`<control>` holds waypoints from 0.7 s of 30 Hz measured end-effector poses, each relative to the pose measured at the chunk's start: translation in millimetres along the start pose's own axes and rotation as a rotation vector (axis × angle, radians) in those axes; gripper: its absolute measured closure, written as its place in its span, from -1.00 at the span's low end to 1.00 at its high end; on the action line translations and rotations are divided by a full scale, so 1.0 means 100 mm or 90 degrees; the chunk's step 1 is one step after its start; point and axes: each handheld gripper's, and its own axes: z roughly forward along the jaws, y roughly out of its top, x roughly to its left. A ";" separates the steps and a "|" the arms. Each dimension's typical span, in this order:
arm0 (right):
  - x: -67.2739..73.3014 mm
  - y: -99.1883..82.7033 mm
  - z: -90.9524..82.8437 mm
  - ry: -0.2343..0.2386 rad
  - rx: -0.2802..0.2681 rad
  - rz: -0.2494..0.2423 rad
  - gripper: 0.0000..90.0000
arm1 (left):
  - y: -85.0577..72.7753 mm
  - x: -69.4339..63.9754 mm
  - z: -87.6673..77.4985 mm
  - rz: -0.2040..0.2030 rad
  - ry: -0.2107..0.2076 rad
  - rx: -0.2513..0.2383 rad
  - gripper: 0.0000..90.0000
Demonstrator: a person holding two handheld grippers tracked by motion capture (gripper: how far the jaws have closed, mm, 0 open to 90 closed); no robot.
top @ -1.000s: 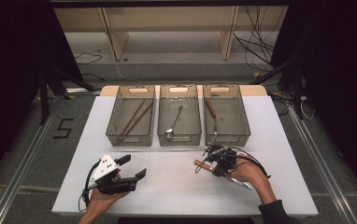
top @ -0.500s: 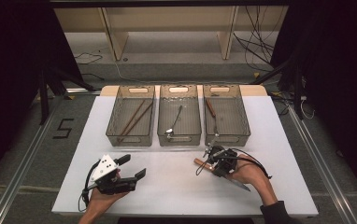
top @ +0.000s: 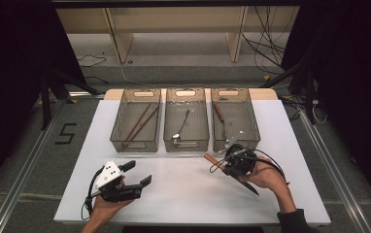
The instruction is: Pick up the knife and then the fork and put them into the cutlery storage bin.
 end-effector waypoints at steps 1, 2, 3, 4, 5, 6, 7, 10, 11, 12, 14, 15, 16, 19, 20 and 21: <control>-0.01 -0.01 -0.01 0.004 -0.007 0.003 0.72 | 0.00 0.00 0.00 -0.001 0.000 0.000 -0.59; -0.03 -0.01 -0.03 0.005 -0.022 0.010 0.72 | 0.00 0.00 0.00 -0.001 0.000 0.000 -0.59; -0.04 -0.02 -0.04 0.009 -0.023 0.013 0.72 | 0.00 0.00 0.00 0.001 0.000 0.000 -0.59; -0.04 -0.02 -0.04 0.009 -0.023 0.013 0.72 | 0.00 0.00 0.00 0.000 0.000 0.000 -0.59; -0.05 -0.02 -0.05 0.012 -0.027 0.015 0.72 | 0.00 0.00 0.00 0.001 0.000 0.000 -0.59; -0.06 -0.03 -0.06 0.011 -0.030 0.019 0.72 | 0.00 0.00 0.00 0.001 0.000 0.001 -0.59; -0.06 -0.03 -0.06 0.011 -0.030 0.019 0.72 | 0.00 0.00 0.00 0.000 -0.001 0.000 -0.59; -0.07 -0.03 -0.07 0.011 -0.036 0.025 0.72 | 0.00 0.00 0.00 0.000 0.000 0.001 -0.59; -0.08 -0.03 -0.09 0.012 -0.042 0.029 0.72 | 0.00 0.00 0.00 0.000 -0.001 0.001 -0.59; -0.08 -0.03 -0.09 0.012 -0.042 0.029 0.72 | 0.00 0.00 0.00 0.000 -0.001 0.001 -0.59; -0.08 -0.03 -0.11 0.010 -0.048 0.032 0.72 | 0.00 0.00 0.00 0.000 -0.001 0.001 -0.59; -0.09 -0.03 -0.12 0.012 -0.050 0.033 0.72 | 0.00 0.00 0.00 0.000 -0.001 0.001 -0.59; -0.10 -0.03 -0.15 0.010 -0.058 0.038 0.72 | 0.00 0.00 0.00 0.000 -0.001 0.003 -0.59; -0.12 -0.04 -0.19 0.011 -0.071 0.043 0.72 | 0.00 0.00 0.00 0.000 -0.001 0.003 -0.59; -0.12 -0.04 -0.21 0.015 -0.074 0.043 0.72 | 0.00 0.00 0.00 0.000 -0.001 0.003 -0.59; -0.12 -0.04 -0.21 0.015 -0.074 0.043 0.72 | 0.00 0.00 0.01 0.000 0.000 0.003 -0.59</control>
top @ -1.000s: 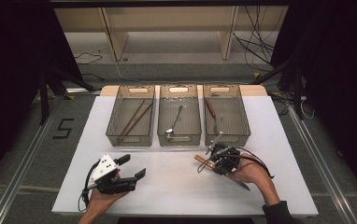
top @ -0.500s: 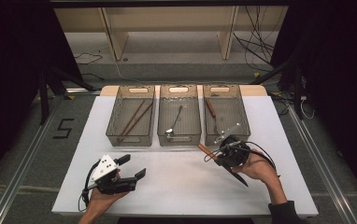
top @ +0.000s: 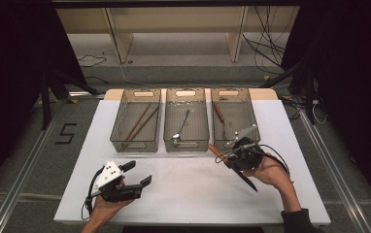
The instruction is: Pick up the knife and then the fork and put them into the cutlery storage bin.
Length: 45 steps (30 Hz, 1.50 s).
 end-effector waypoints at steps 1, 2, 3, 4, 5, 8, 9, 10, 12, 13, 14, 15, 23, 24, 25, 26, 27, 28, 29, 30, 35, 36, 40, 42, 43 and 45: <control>-0.02 0.01 -0.04 -0.002 -0.013 0.005 0.72 | 0.00 0.00 0.00 0.000 0.000 0.000 -0.59; -0.02 0.01 -0.04 -0.002 -0.013 0.005 0.72 | 0.00 0.00 0.00 0.000 0.000 0.001 -0.59; -0.02 0.01 -0.07 -0.003 -0.017 0.008 0.72 | 0.00 0.00 0.00 0.001 0.000 0.000 -0.59; -0.04 0.02 -0.09 -0.004 -0.026 0.011 0.72 | 0.00 0.00 0.00 0.001 0.000 0.001 -0.59; -0.07 0.03 -0.14 0.000 -0.044 0.018 0.72 | 0.00 0.00 0.00 0.001 0.000 0.000 -0.59; -0.11 0.05 -0.20 -0.002 -0.064 0.032 0.72 | 0.00 0.00 0.00 0.001 0.000 0.001 -0.59; -0.16 0.08 -0.27 -0.003 -0.081 0.041 0.72 | 0.00 0.00 0.00 0.001 0.000 0.002 -0.59; -0.16 0.08 -0.27 -0.003 -0.081 0.041 0.72 | 0.00 0.00 0.00 0.002 0.000 0.001 -0.59; -0.22 0.15 -0.37 -0.008 -0.104 0.055 0.72 | 0.00 0.00 0.00 0.001 0.000 0.000 -0.59; -0.22 0.15 -0.37 -0.008 -0.104 0.055 0.72 | 0.00 0.00 0.00 0.000 0.000 0.000 -0.59; -0.25 0.18 -0.40 -0.014 -0.113 0.062 0.72 | 0.00 0.00 0.00 0.000 0.000 0.000 -0.59; -0.27 0.20 -0.43 -0.019 -0.120 0.069 0.72 | 0.00 0.00 0.00 0.000 0.000 0.000 -0.59; -0.52 0.43 -0.58 -0.055 -0.159 0.119 0.72 | 0.00 0.00 0.00 0.000 0.000 0.001 -0.59; -0.55 0.46 -0.60 -0.058 -0.160 0.126 0.72 | 0.00 0.00 0.00 0.000 0.000 0.001 -0.59; -0.58 0.49 -0.60 -0.060 -0.162 0.128 0.72 | 0.00 0.00 0.00 0.000 0.000 0.002 -0.59; -0.61 0.52 -0.61 -0.064 -0.167 0.131 0.72 | 0.00 0.00 0.00 0.000 0.000 0.001 -0.59; -0.63 0.54 -0.61 -0.065 -0.171 0.136 0.72 | 0.00 0.00 0.00 0.000 0.000 0.000 -0.59; -0.66 0.56 -0.62 -0.068 -0.176 0.136 0.72 | 0.00 0.00 0.00 -0.001 0.000 -0.001 -0.59; -0.68 0.58 -0.62 -0.074 -0.178 0.138 0.72 | 0.00 0.00 0.00 -0.001 0.000 -0.001 -0.59; -0.70 0.60 -0.62 -0.081 -0.178 0.140 0.72 | 0.00 0.01 0.00 -0.001 0.000 -0.001 -0.59; -0.85 0.73 -0.59 -0.103 -0.180 0.161 0.72 | 0.00 0.00 0.00 -0.001 -0.001 0.001 -0.59; -0.85 0.73 -0.59 -0.103 -0.180 0.161 0.72 | 0.00 0.00 0.00 -0.001 -0.001 0.001 -0.59; -0.93 0.82 -0.58 -0.117 -0.185 0.164 0.72 | 0.00 0.01 0.00 -0.002 0.001 -0.001 -0.59; -0.95 0.86 -0.57 -0.123 -0.184 0.162 0.72 | 0.00 0.01 -0.01 -0.002 0.000 -0.002 -0.59; -0.95 0.88 -0.56 -0.125 -0.182 0.161 0.72 | 0.00 0.01 -0.01 -0.003 0.000 -0.002 -0.59; -0.98 0.91 -0.53 -0.130 -0.186 0.163 0.72 | 0.00 0.01 -0.01 -0.003 0.000 -0.001 -0.59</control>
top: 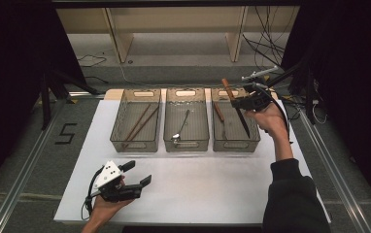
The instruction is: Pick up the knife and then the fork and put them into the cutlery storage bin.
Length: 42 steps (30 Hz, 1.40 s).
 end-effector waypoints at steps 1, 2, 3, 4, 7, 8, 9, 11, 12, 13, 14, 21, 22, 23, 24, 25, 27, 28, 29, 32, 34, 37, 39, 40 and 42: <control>-0.01 0.01 0.02 0.001 -0.002 0.001 0.72 | 0.00 0.00 0.00 0.000 0.000 -0.001 -0.59; -0.02 0.01 0.03 -0.004 -0.004 0.002 0.72 | 0.00 0.00 0.00 0.000 0.000 0.000 -0.59; -0.03 0.01 0.05 -0.009 -0.004 0.001 0.72 | 0.00 0.00 0.00 0.000 -0.001 0.000 -0.59; -0.04 0.01 0.07 -0.016 -0.003 0.001 0.72 | 0.00 0.00 0.00 0.000 0.000 -0.001 -0.59; -0.08 0.00 0.12 -0.034 0.004 0.004 0.72 | 0.00 0.00 0.00 0.002 -0.001 0.001 -0.59; -0.09 0.00 0.13 -0.036 0.004 0.006 0.72 | 0.00 0.00 0.00 0.002 -0.001 0.001 -0.59; -0.11 0.00 0.14 -0.037 0.003 0.010 0.72 | 0.00 0.00 0.00 0.002 -0.001 0.000 -0.59; -0.13 -0.02 0.16 -0.041 0.001 0.013 0.72 | 0.00 0.00 0.01 0.002 -0.002 0.001 -0.59; -0.14 -0.02 0.18 -0.043 0.002 0.013 0.72 | 0.00 0.00 0.01 0.002 -0.002 0.001 -0.59; -0.14 -0.03 0.19 -0.049 0.001 0.013 0.72 | 0.00 0.00 0.00 0.002 -0.002 0.001 -0.59; -0.15 -0.04 0.21 -0.053 0.001 0.013 0.72 | 0.00 0.00 0.00 0.002 -0.002 0.000 -0.59; -0.22 -0.17 0.32 -0.063 0.017 0.019 0.72 | 0.00 0.00 0.00 0.001 -0.001 0.000 -0.59; -0.22 -0.18 0.34 -0.062 0.020 0.021 0.72 | 0.00 0.00 0.01 0.001 -0.002 0.001 -0.59; -0.22 -0.20 0.35 -0.065 0.017 0.018 0.72 | 0.00 0.00 0.01 0.002 -0.002 0.001 -0.59; -0.22 -0.20 0.35 -0.065 0.017 0.018 0.72 | 0.00 0.00 0.01 0.002 -0.002 0.000 -0.59; -0.22 -0.21 0.35 -0.065 0.018 0.016 0.72 | 0.00 0.00 0.01 0.002 -0.002 0.000 -0.59; -0.22 -0.23 0.36 -0.066 0.018 0.015 0.72 | 0.00 0.00 0.01 0.002 -0.002 0.002 -0.59; -0.23 -0.23 0.36 -0.065 0.018 0.017 0.72 | 0.00 0.00 0.01 0.002 -0.001 0.002 -0.59; -0.23 -0.24 0.37 -0.065 0.018 0.019 0.72 | 0.00 0.00 0.01 0.002 -0.002 0.000 -0.59; -0.23 -0.28 0.39 -0.064 0.022 0.017 0.72 | 0.00 0.00 0.01 0.002 -0.002 0.001 -0.59; -0.23 -0.31 0.41 -0.068 0.022 0.016 0.72 | 0.00 -0.01 0.01 0.002 -0.002 0.000 -0.59; -0.22 -0.34 0.45 -0.069 0.029 0.015 0.72 | 0.00 -0.01 0.01 0.002 -0.002 0.000 -0.59; -0.22 -0.35 0.47 -0.068 0.033 0.015 0.72 | 0.00 0.00 0.01 0.002 -0.002 0.002 -0.59; -0.22 -0.35 0.48 -0.067 0.035 0.016 0.72 | 0.00 -0.01 0.01 0.001 -0.002 0.002 -0.59; -0.22 -0.36 0.49 -0.066 0.038 0.017 0.72 | 0.00 -0.01 0.01 0.002 -0.002 0.000 -0.59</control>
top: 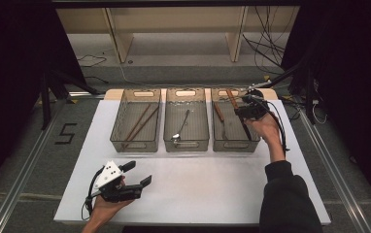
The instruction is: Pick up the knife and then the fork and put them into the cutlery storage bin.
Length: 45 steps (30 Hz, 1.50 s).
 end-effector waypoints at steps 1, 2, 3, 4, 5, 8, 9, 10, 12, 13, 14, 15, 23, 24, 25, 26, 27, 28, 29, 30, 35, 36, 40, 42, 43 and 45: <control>0.00 -0.01 0.01 0.001 0.001 -0.001 0.71 | 0.00 0.00 0.00 0.000 0.000 0.000 -0.59; 0.00 -0.01 0.01 0.002 0.002 0.001 0.72 | 0.00 0.00 0.00 -0.001 0.000 0.001 -0.59; 0.01 -0.02 0.02 0.001 0.004 0.000 0.71 | 0.00 0.00 0.00 0.000 0.000 0.002 -0.59; 0.01 -0.02 0.02 0.001 0.004 0.000 0.71 | 0.00 0.00 0.00 -0.001 0.000 0.000 -0.59; 0.00 -0.03 0.03 0.003 0.005 0.002 0.71 | 0.00 0.00 0.00 0.000 0.000 0.001 -0.59; 0.00 -0.05 0.05 0.001 0.014 0.006 0.71 | 0.00 0.00 0.00 0.000 -0.001 0.002 -0.59; 0.00 -0.06 0.06 0.001 0.016 0.006 0.71 | 0.00 0.00 0.00 0.000 -0.001 0.002 -0.59; 0.00 -0.06 0.07 0.001 0.018 0.008 0.71 | 0.00 0.00 0.00 0.000 -0.001 0.002 -0.59; -0.01 -0.08 0.10 -0.001 0.026 0.014 0.71 | 0.00 0.00 0.00 0.000 -0.001 0.002 -0.59; -0.01 -0.09 0.11 -0.003 0.029 0.017 0.71 | 0.00 0.00 0.00 0.000 -0.001 0.002 -0.59; -0.01 -0.09 0.11 -0.003 0.029 0.017 0.71 | 0.00 0.00 0.00 0.000 -0.001 0.002 -0.59; -0.02 -0.10 0.12 0.000 0.029 0.023 0.70 | 0.00 0.00 0.00 -0.001 -0.001 0.001 -0.59; -0.02 -0.09 0.13 0.006 0.043 0.037 0.43 | 0.00 0.00 0.00 0.000 -0.001 0.002 -0.59; -0.02 -0.09 0.12 0.010 0.043 0.042 0.42 | 0.00 0.00 0.00 0.000 -0.001 0.002 -0.59; -0.03 -0.09 0.12 0.012 0.039 0.043 0.41 | 0.00 0.00 0.00 -0.001 -0.001 0.001 -0.59; -0.02 -0.10 0.09 0.018 0.032 0.046 0.34 | 0.00 0.00 0.00 -0.001 -0.001 0.001 -0.59; -0.02 -0.10 0.09 0.018 0.032 0.046 0.34 | 0.00 0.00 0.00 -0.001 -0.001 0.002 -0.59; -0.01 -0.10 0.08 0.023 0.029 0.045 0.28 | 0.00 0.00 0.00 -0.001 -0.001 0.002 -0.59; 0.00 -0.11 0.06 0.027 0.025 0.045 0.22 | 0.00 0.00 0.00 -0.001 -0.001 0.002 -0.59; 0.01 -0.12 0.04 0.030 0.019 0.043 0.17 | 0.00 0.00 0.00 -0.001 0.000 0.001 -0.59; 0.08 -0.23 -0.08 0.069 -0.030 0.054 0.00 | -0.01 0.00 0.00 0.001 0.000 0.007 -0.59; 0.10 -0.26 -0.11 0.075 -0.042 0.054 -0.03 | -0.01 0.00 0.00 0.000 -0.001 0.007 -0.59; 0.21 -0.46 -0.30 0.131 -0.096 0.073 -0.15 | -0.01 0.00 0.01 0.001 -0.002 0.007 -0.59; 0.24 -0.51 -0.33 0.149 -0.105 0.078 -0.17 | -0.01 0.00 0.01 0.002 -0.001 0.007 -0.59; 0.26 -0.55 -0.36 0.162 -0.112 0.079 -0.19 | -0.01 0.00 0.01 0.001 -0.002 0.008 -0.59; 0.30 -0.64 -0.42 0.188 -0.127 0.090 -0.22 | -0.01 0.00 0.01 -0.002 -0.002 0.007 -0.59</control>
